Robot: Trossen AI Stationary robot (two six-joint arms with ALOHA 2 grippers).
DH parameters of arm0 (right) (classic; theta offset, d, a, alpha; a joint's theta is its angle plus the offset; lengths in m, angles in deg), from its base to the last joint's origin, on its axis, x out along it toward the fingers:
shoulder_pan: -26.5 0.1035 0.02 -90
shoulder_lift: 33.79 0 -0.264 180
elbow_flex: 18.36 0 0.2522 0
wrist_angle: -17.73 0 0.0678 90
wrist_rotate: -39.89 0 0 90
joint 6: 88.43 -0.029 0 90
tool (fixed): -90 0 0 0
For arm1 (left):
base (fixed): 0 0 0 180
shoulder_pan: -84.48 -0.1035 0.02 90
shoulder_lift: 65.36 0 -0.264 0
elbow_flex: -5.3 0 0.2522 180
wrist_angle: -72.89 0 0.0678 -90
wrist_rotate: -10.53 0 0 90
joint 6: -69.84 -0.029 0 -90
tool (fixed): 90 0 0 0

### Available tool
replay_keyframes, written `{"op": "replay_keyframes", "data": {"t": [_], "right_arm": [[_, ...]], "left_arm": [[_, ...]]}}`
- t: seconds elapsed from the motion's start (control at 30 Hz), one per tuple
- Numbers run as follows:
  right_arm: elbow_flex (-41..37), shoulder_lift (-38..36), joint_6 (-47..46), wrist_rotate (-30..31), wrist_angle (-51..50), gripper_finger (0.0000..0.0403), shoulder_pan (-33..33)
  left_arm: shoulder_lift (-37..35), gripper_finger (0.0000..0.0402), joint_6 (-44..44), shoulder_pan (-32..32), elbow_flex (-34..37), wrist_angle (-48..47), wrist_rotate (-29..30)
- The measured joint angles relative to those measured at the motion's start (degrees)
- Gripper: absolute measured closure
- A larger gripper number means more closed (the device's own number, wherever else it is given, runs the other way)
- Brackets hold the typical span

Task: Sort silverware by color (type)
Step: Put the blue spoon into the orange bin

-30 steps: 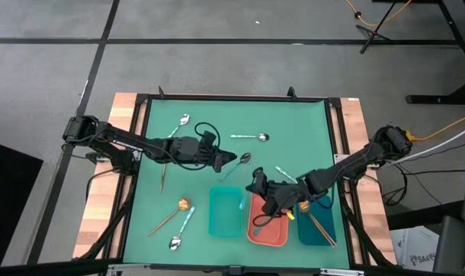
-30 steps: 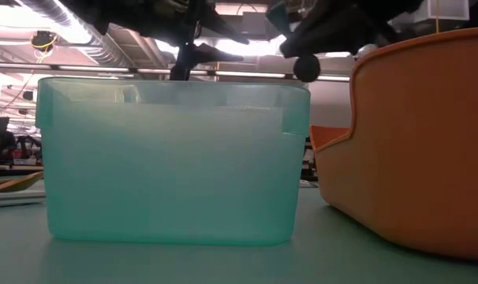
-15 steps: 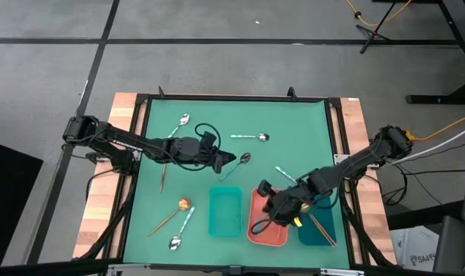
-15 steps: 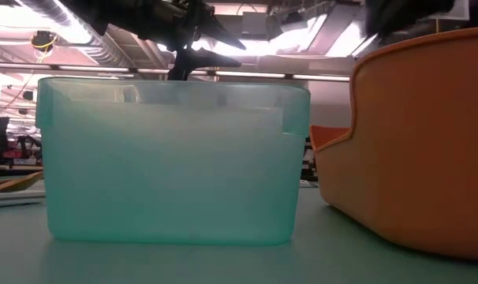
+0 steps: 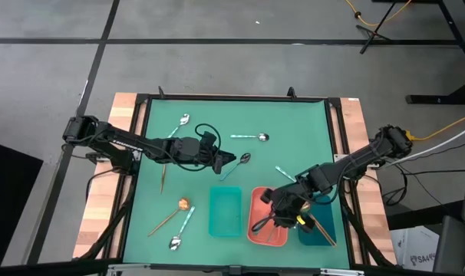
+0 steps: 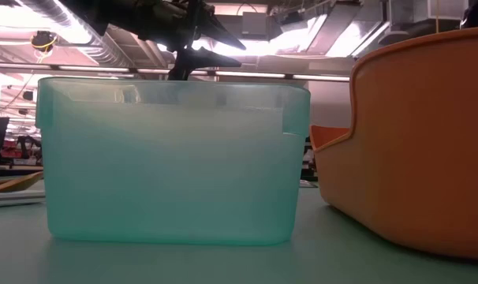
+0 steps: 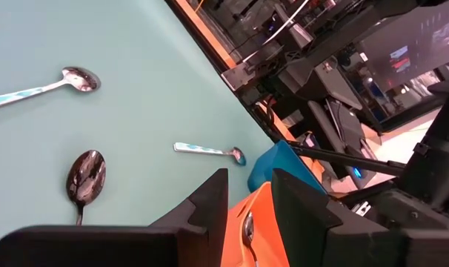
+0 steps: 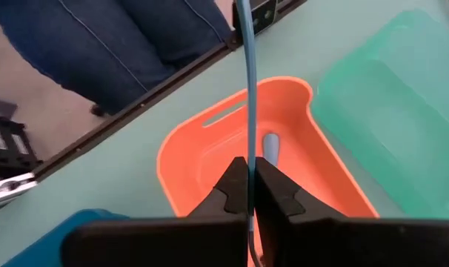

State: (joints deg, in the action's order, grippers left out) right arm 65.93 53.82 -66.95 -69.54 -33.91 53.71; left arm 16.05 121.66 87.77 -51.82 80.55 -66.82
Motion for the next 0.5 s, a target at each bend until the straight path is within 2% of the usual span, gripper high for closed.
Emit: {"op": "replay_keyframes", "data": {"t": [0.17, 0.5], "right_arm": [[0.1, 1.2, 1.2, -3.7, 0.1, 0.0400, -1.5], [0.0, 9.7, 4.1, -9.0, 0.5, 0.0400, -5.8]], "left_arm": [[0.0, 0.0303, 0.0, 0.0, 0.0, 0.0, 0.0], [0.0, 0.0303, -1.5, 0.0, 0.0, -0.5, 0.2]]}}
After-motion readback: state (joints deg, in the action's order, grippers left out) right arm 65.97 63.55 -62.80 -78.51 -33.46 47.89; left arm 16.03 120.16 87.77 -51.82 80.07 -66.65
